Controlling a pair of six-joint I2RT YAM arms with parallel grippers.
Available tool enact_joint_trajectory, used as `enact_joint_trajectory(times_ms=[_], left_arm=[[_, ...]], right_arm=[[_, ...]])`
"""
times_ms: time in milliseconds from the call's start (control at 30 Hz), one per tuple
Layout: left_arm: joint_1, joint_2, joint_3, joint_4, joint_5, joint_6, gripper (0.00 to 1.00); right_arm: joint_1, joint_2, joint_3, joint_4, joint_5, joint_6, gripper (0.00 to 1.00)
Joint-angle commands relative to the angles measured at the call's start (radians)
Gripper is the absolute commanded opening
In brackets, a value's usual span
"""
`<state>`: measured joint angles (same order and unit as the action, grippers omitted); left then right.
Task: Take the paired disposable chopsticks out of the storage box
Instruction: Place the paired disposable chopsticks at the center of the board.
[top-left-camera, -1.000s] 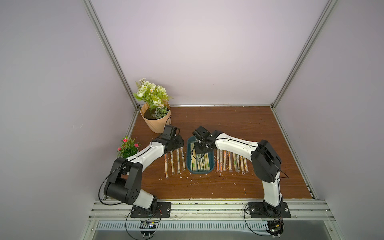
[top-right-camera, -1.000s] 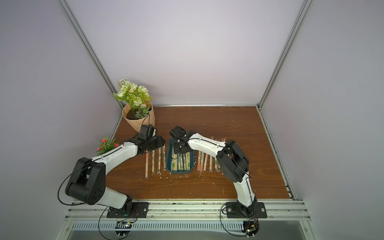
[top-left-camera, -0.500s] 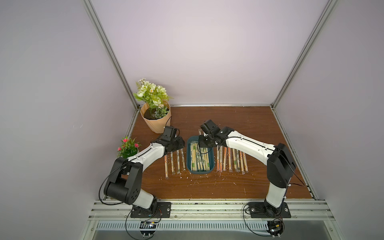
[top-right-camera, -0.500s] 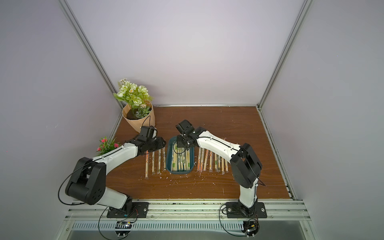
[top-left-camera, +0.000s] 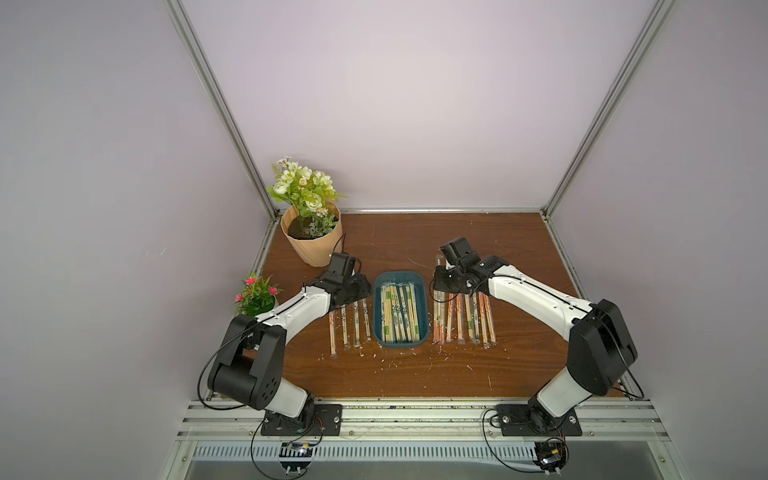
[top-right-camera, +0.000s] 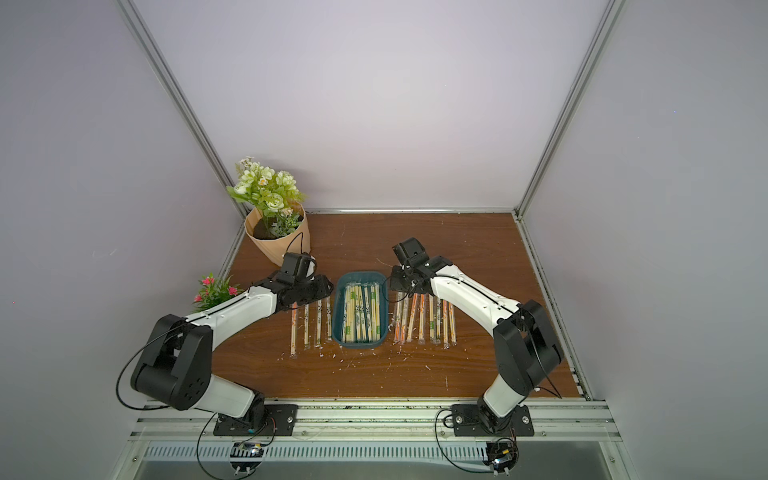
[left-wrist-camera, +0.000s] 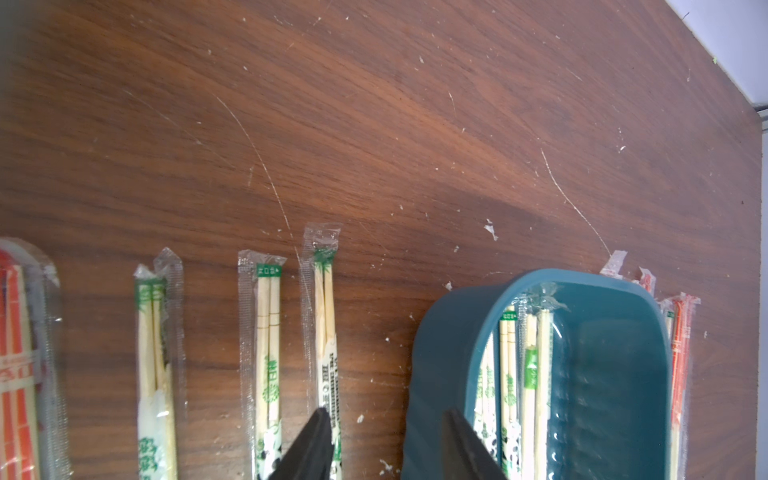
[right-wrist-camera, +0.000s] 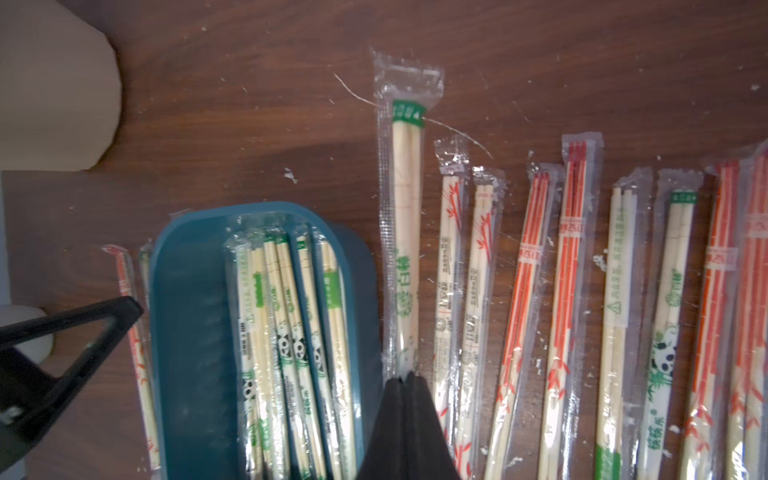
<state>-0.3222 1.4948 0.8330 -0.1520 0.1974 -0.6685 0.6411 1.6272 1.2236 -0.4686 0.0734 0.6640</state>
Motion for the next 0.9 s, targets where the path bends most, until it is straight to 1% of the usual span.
enact_joint_trajectory(times_ms=[0, 400, 700, 733, 800, 867], left_arm=[[-0.012, 0.006, 0.013, 0.006, -0.008, 0.012, 0.46], [-0.015, 0.010, 0.017, 0.005, -0.012, 0.008, 0.45], [-0.018, 0.008, 0.014, 0.006, -0.011, 0.004, 0.45], [-0.020, 0.007, 0.014, 0.006, -0.012, 0.003, 0.45], [-0.021, 0.002, 0.012, 0.006, -0.013, 0.003, 0.45], [-0.025, -0.001, 0.011, 0.006, -0.013, 0.003, 0.45]], right_arm=[[0.005, -0.001, -0.012, 0.023, 0.001, -0.019, 0.00], [0.013, 0.123, -0.007, 0.086, -0.065, -0.020, 0.00], [0.043, 0.163, -0.027, 0.111, -0.072, 0.000, 0.00], [0.044, 0.162, -0.027, 0.110, -0.068, 0.002, 0.04], [0.044, 0.156, -0.027, 0.102, -0.056, 0.006, 0.18], [0.045, 0.143, -0.024, 0.088, -0.041, 0.005, 0.28]])
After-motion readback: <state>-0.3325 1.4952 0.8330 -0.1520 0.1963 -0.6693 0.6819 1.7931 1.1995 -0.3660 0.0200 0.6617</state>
